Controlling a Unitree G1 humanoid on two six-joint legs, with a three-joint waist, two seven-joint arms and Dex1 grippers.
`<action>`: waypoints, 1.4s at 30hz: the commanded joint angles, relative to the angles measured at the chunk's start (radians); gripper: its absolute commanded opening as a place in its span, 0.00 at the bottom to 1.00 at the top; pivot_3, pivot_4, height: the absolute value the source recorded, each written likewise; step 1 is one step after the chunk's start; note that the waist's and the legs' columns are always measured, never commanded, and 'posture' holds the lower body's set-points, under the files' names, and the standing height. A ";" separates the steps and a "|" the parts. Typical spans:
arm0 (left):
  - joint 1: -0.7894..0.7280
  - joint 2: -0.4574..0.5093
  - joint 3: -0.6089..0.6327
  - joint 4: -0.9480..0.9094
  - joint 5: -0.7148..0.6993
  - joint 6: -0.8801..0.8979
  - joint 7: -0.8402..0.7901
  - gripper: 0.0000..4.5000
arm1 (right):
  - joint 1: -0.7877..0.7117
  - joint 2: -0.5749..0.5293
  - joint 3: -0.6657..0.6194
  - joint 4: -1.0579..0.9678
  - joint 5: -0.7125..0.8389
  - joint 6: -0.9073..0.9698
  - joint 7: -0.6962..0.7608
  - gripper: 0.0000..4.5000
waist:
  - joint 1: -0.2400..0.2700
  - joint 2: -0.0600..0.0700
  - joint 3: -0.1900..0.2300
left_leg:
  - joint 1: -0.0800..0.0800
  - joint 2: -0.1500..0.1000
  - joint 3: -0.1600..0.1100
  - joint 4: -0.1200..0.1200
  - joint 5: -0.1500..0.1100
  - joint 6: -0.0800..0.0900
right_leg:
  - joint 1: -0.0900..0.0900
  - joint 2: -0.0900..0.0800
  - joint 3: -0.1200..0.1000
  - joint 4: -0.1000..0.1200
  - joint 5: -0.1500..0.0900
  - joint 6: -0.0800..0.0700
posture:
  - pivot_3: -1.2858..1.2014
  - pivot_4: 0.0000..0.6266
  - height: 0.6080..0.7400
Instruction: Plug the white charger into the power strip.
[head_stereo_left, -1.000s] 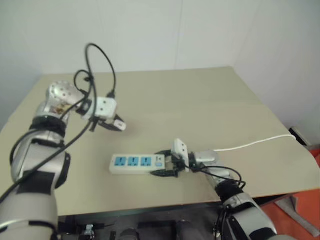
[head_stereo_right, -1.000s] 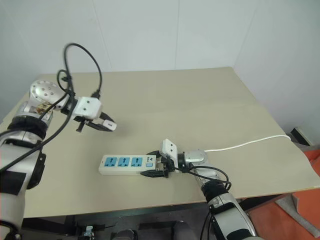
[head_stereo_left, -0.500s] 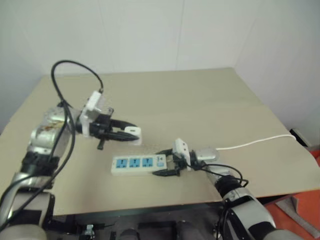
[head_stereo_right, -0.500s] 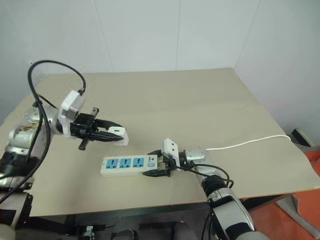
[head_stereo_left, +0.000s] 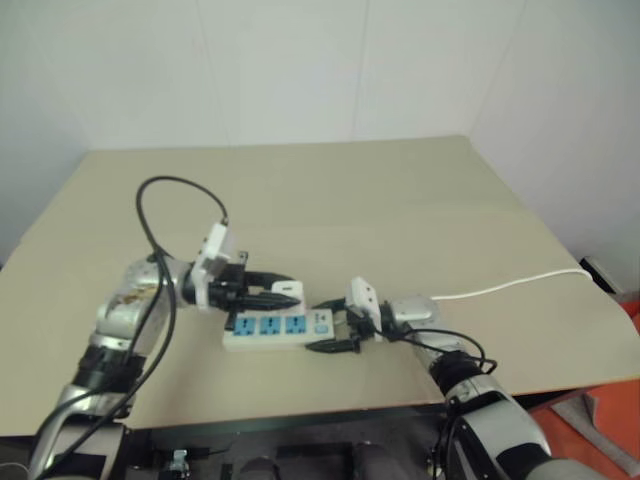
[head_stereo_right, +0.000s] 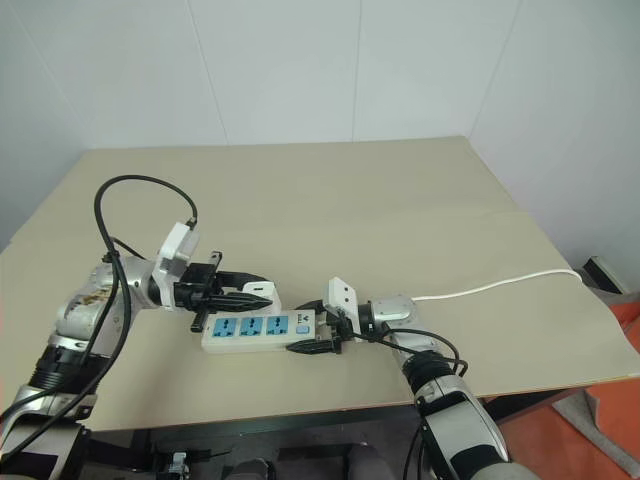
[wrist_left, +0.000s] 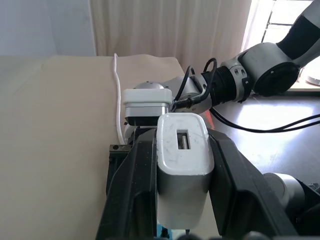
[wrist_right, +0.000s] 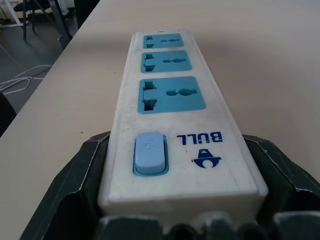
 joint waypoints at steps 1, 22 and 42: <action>0.004 -0.012 0.000 -0.009 0.024 -0.038 -0.015 0.23 | -0.008 -0.004 -0.010 -0.016 -0.006 -0.009 -0.001 0.76 | 0.000 0.000 0.000 | 0.000 0.000 0.000 0.000 0.000 0.000 | 0.000 0.000 0.000 0.000 0.000 0.000 | 0.52 0.24 1.00; 0.028 -0.072 -0.011 0.071 0.125 -0.130 -0.012 0.23 | -0.011 -0.005 -0.016 -0.012 -0.011 -0.009 -0.009 0.76 | 0.000 0.000 0.000 | 0.000 0.000 0.002 -0.001 0.000 0.000 | 0.000 0.000 0.001 0.000 0.000 0.000 | 0.52 0.24 1.00; 0.044 -0.085 -0.026 0.112 0.175 -0.177 -0.032 0.23 | -0.011 -0.008 -0.020 -0.027 -0.008 0.005 -0.013 0.76 | 0.000 0.000 0.000 | 0.001 0.000 0.002 -0.001 0.000 0.000 | 0.000 0.000 0.001 -0.001 0.000 0.000 | 0.52 0.24 1.00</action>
